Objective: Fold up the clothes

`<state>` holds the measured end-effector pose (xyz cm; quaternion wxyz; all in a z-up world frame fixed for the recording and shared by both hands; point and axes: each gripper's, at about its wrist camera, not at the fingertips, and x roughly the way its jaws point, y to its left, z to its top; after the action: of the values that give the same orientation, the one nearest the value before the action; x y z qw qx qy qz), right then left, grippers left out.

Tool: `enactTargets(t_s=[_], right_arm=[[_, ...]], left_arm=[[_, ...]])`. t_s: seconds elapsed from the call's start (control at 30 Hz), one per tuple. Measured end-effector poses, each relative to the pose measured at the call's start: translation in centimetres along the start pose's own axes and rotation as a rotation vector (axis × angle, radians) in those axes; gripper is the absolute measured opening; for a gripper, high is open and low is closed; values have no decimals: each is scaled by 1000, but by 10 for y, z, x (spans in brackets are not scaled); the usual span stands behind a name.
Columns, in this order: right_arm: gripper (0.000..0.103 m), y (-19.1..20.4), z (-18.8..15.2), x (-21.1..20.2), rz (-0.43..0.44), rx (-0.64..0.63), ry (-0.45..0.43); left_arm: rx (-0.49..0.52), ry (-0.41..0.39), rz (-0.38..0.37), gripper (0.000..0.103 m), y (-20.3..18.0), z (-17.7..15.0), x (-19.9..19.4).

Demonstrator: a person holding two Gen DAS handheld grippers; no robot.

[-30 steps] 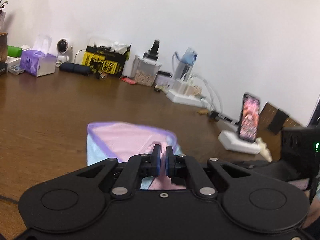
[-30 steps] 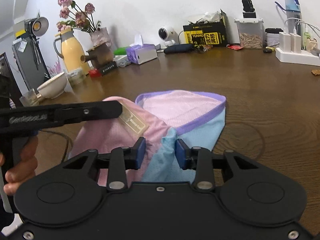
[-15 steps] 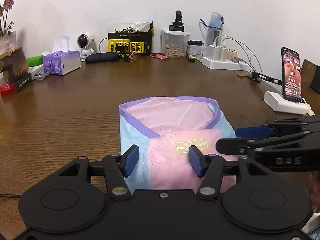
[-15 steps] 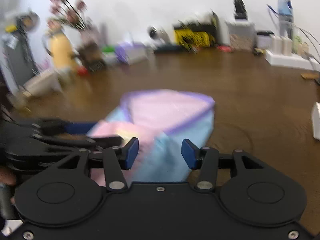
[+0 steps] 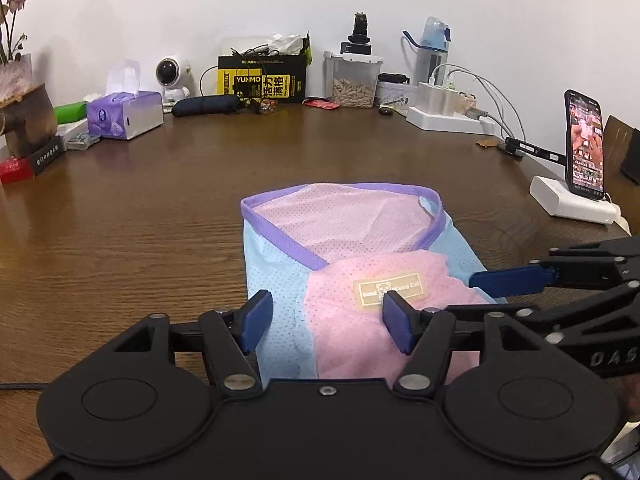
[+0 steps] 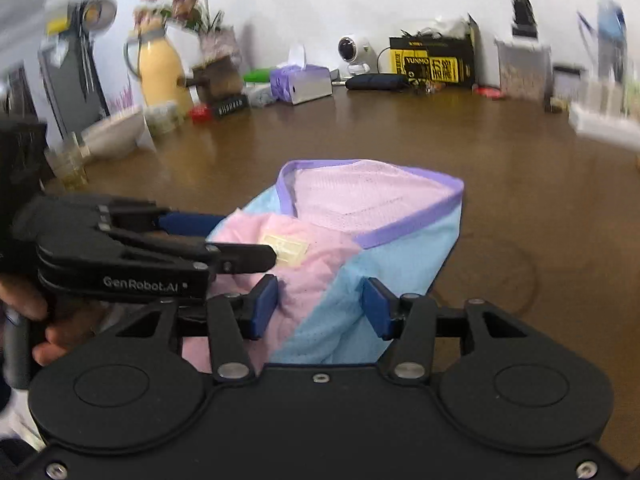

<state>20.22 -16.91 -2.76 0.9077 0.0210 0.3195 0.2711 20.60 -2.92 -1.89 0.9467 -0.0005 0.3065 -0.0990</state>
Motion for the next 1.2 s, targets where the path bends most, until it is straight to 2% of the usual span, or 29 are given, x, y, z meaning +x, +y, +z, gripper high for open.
enactTargets(t_s=[0.13, 0.23, 0.33, 0.43, 0.53, 0.57, 0.67, 0.7, 0.77, 0.87, 0.93, 1.03, 1.1, 1.13, 1.17, 1.2], right_arm=[[55, 13, 2, -29, -54, -77, -55], [57, 23, -6, -44, -61, -100, -58], [58, 30, -24, -47, -23, -112, -19], [59, 32, -35, -38, -53, -91, 38], [62, 36, -28, -53, -52, -106, 9], [68, 35, -21, -62, -54, -122, -20], [70, 20, 8, -78, -71, -161, -81], [70, 12, 20, -77, -77, -161, -88], [70, -9, 40, -64, -80, -129, -72], [70, -35, 61, -29, -103, -98, 1], [70, -48, 72, -8, -115, -80, 43], [65, -65, 86, 21, -105, -28, 78], [61, -70, 93, 39, -109, -23, 100], [55, -72, 96, 48, -112, -29, 111], [51, -73, 98, 55, -114, -34, 121], [49, -73, 99, 61, -115, -43, 133]], left_arm=[[-12, -29, -31, 65, 2, 3, -26], [47, -30, -45, 69, -3, -7, -45], [94, 6, -28, 69, -9, -22, -45], [100, 22, -12, 70, -11, -27, -45], [89, -29, -35, 71, -2, -13, -59], [97, -75, -49, 76, 6, 0, -66], [154, -134, -52, 87, 23, 35, -61], [168, -117, -53, 87, 27, 43, -51], [196, -32, -47, 86, 38, 67, -11], [185, 88, -29, 75, 51, 85, 40], [143, 147, -41, 71, 61, 94, 64], [27, 227, -118, 69, 78, 103, 93], [8, 245, -142, 67, 81, 105, 101], [10, 249, -136, 64, 82, 106, 106], [21, 247, -118, 59, 81, 106, 109], [35, 245, -105, 49, 79, 107, 111]])
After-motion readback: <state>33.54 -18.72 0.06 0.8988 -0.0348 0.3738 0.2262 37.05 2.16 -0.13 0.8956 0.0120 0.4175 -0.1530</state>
